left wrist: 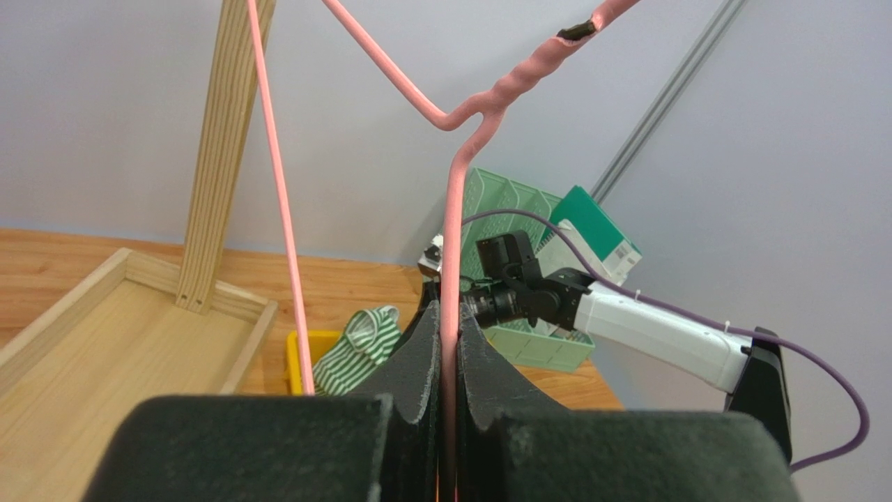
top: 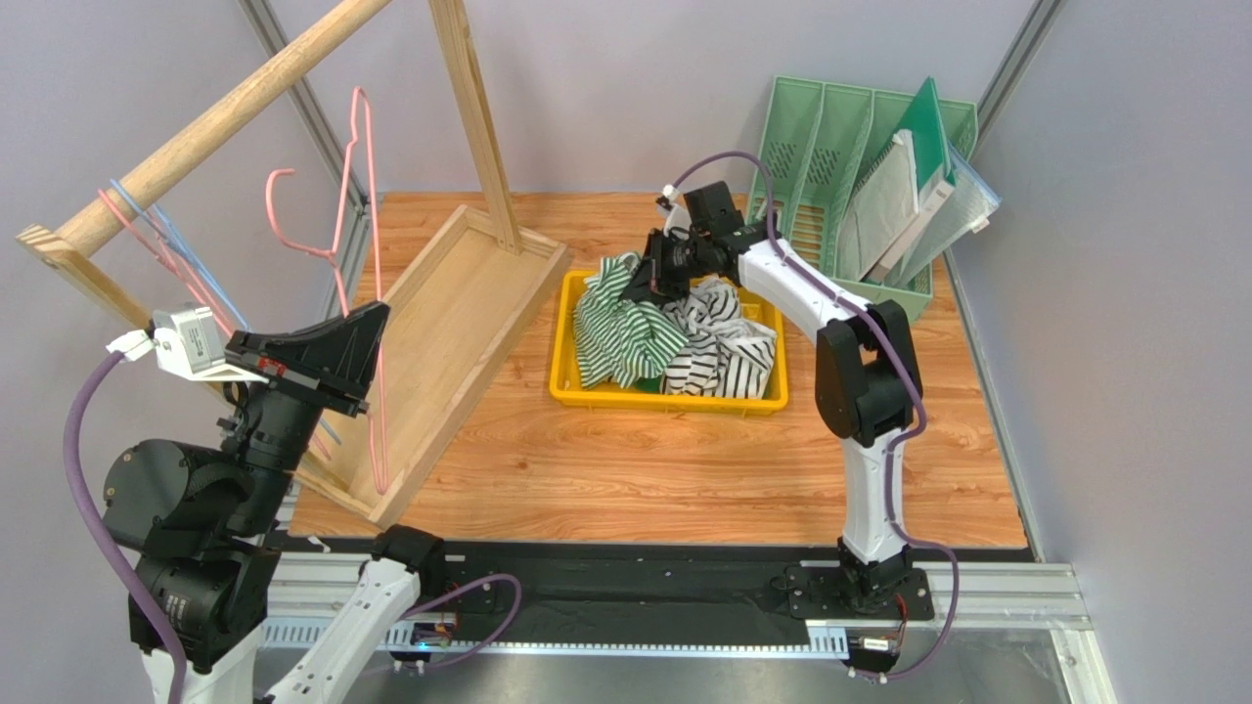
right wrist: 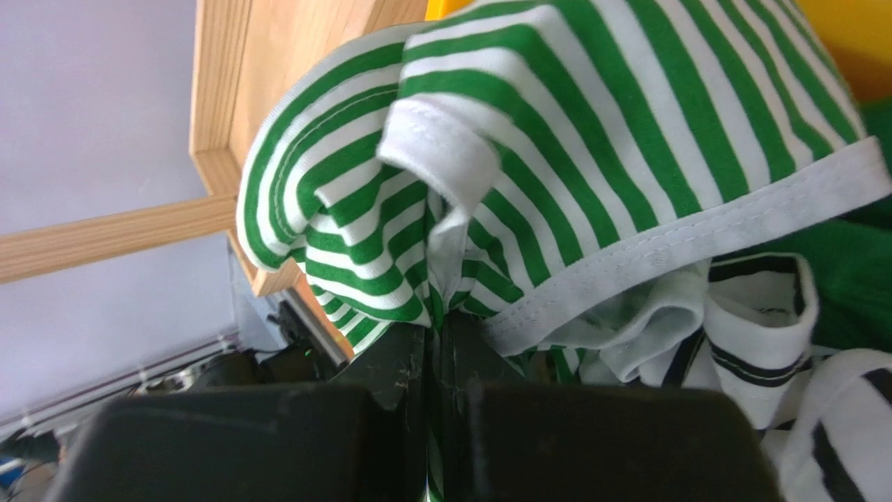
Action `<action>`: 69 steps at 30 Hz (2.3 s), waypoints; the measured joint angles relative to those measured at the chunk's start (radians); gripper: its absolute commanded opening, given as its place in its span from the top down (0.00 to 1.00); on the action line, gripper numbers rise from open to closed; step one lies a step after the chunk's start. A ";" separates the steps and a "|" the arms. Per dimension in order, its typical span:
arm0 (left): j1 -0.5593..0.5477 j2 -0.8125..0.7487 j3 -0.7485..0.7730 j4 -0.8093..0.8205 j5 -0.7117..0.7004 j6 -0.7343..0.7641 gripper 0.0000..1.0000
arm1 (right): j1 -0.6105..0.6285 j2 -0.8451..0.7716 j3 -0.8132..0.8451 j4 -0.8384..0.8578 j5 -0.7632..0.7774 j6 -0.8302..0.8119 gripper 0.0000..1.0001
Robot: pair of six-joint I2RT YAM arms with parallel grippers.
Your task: Remove the tank top from the hanger
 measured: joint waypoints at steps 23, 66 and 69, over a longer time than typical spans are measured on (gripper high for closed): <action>0.000 0.004 -0.030 0.001 0.008 0.006 1.00 | 0.156 0.183 0.145 -0.120 0.597 -0.381 0.76; 0.000 0.000 -0.064 -0.038 -0.233 -0.268 1.00 | 0.945 -0.695 -0.138 0.054 0.880 -0.526 0.19; 0.000 -0.003 -0.064 -0.046 -0.249 -0.277 1.00 | 1.030 -0.669 -0.100 0.069 0.889 -0.563 0.19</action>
